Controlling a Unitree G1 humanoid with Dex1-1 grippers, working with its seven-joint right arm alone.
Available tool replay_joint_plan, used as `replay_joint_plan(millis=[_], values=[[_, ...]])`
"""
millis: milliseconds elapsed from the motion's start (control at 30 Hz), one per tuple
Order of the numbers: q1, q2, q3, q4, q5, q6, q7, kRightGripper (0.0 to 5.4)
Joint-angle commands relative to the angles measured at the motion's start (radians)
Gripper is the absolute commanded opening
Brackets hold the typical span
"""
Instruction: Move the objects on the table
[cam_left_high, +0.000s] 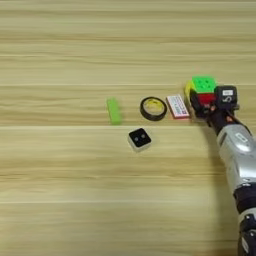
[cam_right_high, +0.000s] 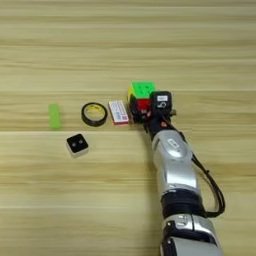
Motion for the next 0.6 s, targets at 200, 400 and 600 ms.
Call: replay_joint_plan(millis=[200, 400, 600], values=[[-0.033, 0.037, 0.075, -0.314, 0.002, 0.068, -0.007, 3.32], [0.059, 0.104, 0.186, -0.443, -0.02, 0.132, 0.005, 3.32], [0.085, 0.133, 0.223, -0.424, -0.032, 0.147, 0.007, 3.32]])
